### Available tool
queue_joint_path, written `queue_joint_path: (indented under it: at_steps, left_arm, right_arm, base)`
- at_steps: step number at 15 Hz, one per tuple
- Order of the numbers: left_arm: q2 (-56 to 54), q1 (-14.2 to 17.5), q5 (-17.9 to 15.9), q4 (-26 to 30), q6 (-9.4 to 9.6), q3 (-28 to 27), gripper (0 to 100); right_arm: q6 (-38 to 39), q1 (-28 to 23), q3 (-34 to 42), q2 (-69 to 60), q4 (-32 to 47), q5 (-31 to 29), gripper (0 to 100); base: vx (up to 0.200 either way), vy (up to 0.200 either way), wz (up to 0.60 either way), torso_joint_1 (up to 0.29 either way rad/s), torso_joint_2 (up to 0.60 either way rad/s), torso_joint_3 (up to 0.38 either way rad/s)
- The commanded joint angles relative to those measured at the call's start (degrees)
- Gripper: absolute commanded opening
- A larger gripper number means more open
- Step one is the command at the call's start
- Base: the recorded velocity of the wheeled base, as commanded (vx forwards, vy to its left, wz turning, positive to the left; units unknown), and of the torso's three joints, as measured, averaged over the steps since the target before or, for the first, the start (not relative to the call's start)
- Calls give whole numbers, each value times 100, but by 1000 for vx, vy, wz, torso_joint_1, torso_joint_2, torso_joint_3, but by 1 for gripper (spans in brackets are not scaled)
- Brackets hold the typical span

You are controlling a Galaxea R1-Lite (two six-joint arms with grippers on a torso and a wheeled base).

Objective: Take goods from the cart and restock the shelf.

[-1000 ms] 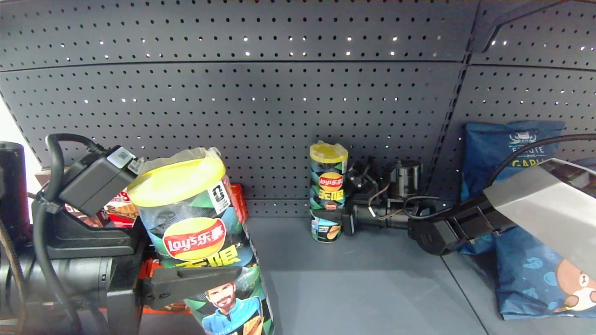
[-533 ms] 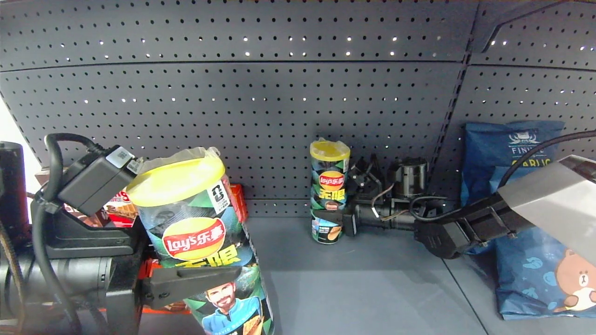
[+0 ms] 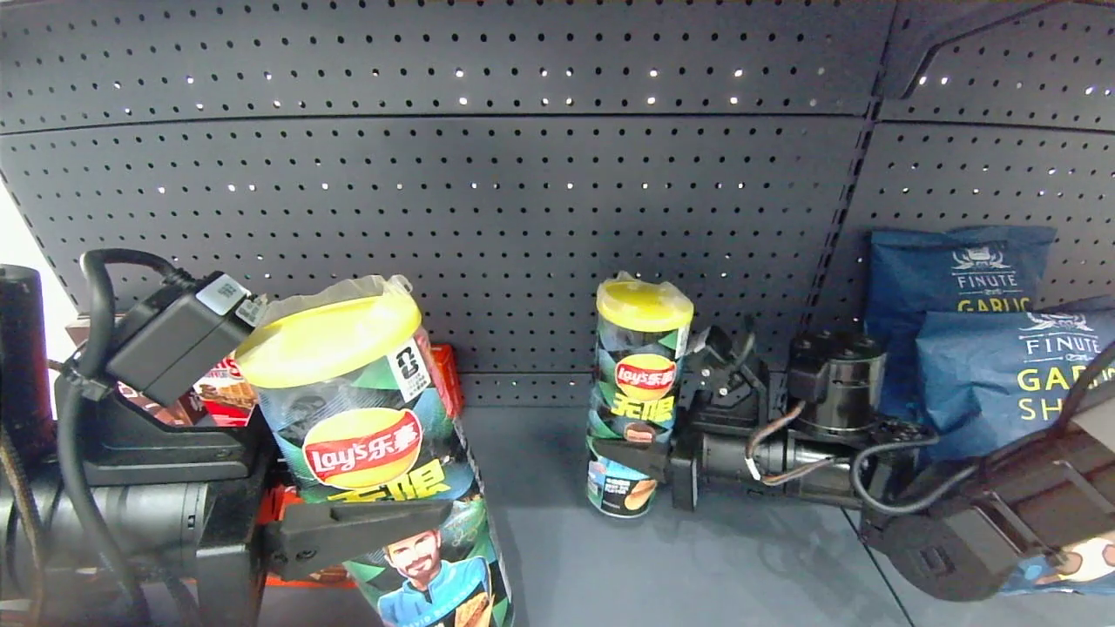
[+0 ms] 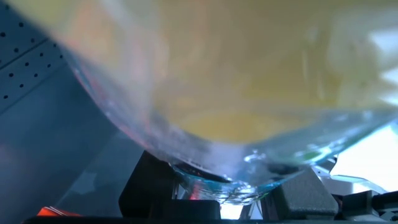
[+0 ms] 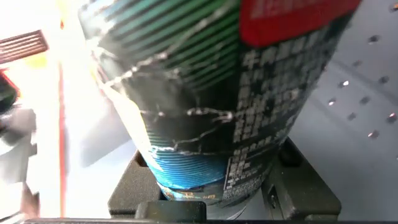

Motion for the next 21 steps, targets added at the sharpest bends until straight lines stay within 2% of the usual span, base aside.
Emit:
queue_joint_path:
  at_steps: [1,5,9,12,16,21]
  left_arm:
    - [-9,3,6,-2,-1,9,0]
    - [-9,-5,23,7,-1,9,0]
    - [-1,-23,32,7,-1,1,0]
    - [-1,-23,32,7,8,-8,0]
    - [-1,-23,32,7,8,-8,0]
    - [8,-23,32,7,8,-17,0]
  right_arm:
    - [20,176,911,-755,-321,-39,0]
    - [29,238,1825,-957,-937,-39,0]
    - [38,422,2238,-834,-1271,-48,0]
    - [20,431,2159,-606,-1297,-48,0]
    - [3,414,2098,-61,-1956,-136,0]
    - [3,343,2063,45,-1982,-153,0]
  base:
    - [0,0,0,0,0,0]
    - [0,0,0,0,0,0]
    - [0,0,0,0,0,0]
    - [0,0,0,0,0,0]
    - [0,0,0,0,0,0]
    - [0,0,0,0,0,0]
